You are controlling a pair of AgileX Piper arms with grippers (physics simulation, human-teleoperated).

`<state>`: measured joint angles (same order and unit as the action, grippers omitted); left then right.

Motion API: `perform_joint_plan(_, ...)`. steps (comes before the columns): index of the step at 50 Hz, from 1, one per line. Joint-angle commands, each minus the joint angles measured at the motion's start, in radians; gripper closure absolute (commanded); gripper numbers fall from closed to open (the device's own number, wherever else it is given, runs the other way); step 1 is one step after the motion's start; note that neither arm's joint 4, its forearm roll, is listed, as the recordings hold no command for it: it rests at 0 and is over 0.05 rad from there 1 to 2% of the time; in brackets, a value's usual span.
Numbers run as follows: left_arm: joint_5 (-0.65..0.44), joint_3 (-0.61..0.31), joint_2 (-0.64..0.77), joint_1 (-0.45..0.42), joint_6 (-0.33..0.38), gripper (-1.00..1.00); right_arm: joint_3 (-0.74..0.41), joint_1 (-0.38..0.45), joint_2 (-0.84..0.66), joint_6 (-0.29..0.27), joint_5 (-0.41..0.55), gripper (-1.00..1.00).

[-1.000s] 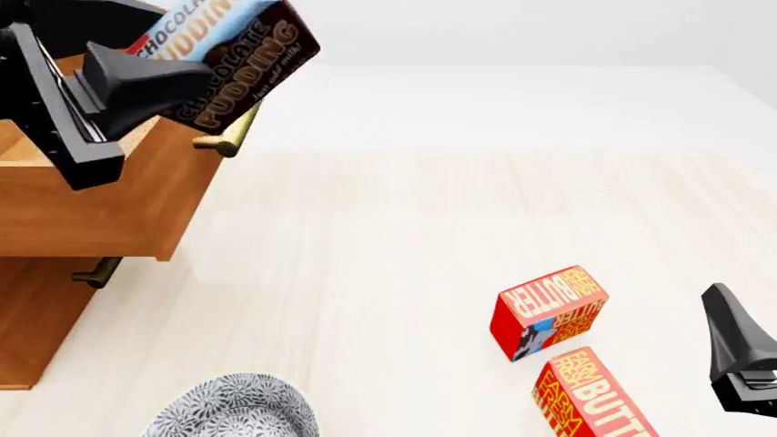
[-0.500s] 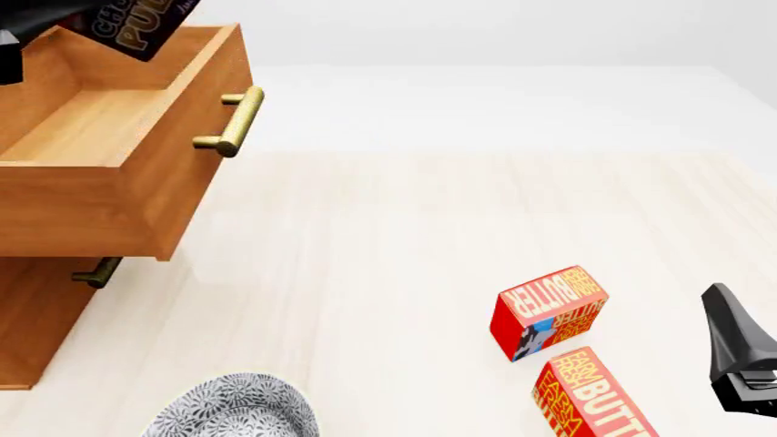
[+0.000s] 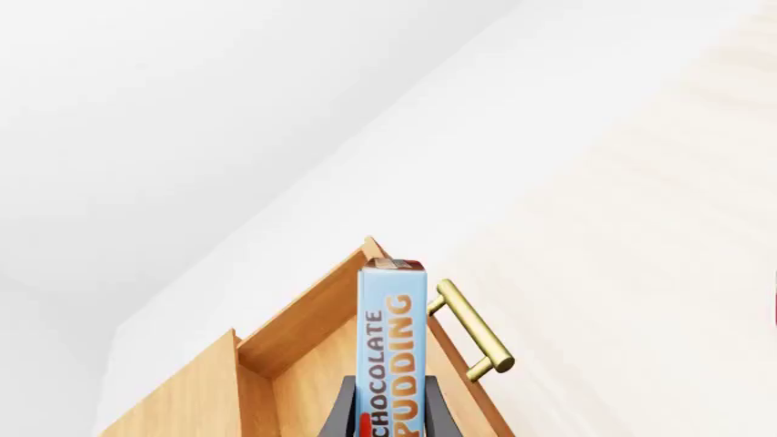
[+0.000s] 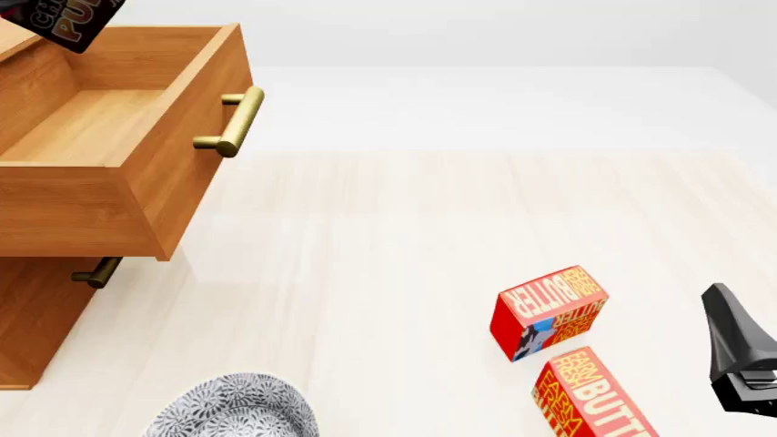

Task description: Put the chocolate pudding in the top drawer of the cabinet and close it.

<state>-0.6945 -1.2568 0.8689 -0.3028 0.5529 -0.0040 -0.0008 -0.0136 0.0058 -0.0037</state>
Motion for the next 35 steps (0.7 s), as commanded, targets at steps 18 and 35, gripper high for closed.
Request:
perform_joint_plan(18,0.027,0.041,0.081,0.16,0.036,1.0,0.0,0.0,0.0,0.0,0.0,-1.0)
perform_joint_plan(35,0.113,0.138,0.172,0.209,0.028,1.0,0.0,0.0,0.0,0.0,0.0,-1.0)
